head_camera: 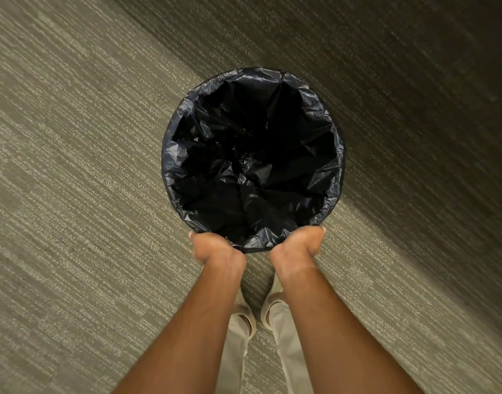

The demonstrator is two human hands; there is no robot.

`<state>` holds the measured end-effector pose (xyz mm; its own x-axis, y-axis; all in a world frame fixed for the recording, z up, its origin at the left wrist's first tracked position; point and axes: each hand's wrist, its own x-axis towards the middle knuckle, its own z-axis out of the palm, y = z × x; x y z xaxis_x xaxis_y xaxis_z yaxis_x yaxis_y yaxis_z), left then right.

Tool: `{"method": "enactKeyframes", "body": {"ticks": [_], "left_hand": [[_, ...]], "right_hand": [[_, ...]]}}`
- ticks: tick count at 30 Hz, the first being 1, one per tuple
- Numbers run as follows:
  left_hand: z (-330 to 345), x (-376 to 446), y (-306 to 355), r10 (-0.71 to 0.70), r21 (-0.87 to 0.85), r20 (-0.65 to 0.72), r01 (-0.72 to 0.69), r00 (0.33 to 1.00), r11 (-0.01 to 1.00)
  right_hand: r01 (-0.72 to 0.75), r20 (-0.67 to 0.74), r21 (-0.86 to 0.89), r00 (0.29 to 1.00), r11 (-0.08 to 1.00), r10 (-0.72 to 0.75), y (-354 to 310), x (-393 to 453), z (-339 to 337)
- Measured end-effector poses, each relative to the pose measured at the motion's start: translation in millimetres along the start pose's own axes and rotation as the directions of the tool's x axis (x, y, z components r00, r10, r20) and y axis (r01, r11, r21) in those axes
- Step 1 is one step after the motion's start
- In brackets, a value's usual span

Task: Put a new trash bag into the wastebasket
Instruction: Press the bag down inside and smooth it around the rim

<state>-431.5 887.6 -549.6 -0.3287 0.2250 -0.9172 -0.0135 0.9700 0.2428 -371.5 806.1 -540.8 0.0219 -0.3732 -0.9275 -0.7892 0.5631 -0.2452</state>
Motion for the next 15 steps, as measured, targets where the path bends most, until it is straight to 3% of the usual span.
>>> {"method": "enactKeyframes", "body": {"ticks": [3, 6, 10, 13, 15], "left_hand": [[-9, -6, 6, 0.065, 0.073, 0.054, -0.069, 0.996, 0.995], [-17, -8, 28, 0.183, 0.165, 0.076, -0.193, 0.98, 0.967], [-2, -5, 73, 0.427, 0.246, 0.116, -0.442, 0.897, 0.863], [16, -3, 86, 0.443, 0.28, 0.189, -0.48, 0.876, 0.831], [24, -3, 83, 0.476, 0.335, 0.159, -0.501, 0.865, 0.798]], "right_hand": [[0.048, 0.06, -0.092, 0.997, 0.995, -0.042, -9, -3, -4], [0.231, 0.115, -0.158, 0.97, 0.96, -0.214, -32, -2, -11], [0.352, 0.236, -0.287, 0.928, 0.891, -0.29, -63, 2, 7], [0.339, 0.169, -0.361, 0.94, 0.869, -0.297, -68, -1, 25], [0.36, 0.107, -0.397, 0.932, 0.845, -0.347, -65, -3, 30]]}}
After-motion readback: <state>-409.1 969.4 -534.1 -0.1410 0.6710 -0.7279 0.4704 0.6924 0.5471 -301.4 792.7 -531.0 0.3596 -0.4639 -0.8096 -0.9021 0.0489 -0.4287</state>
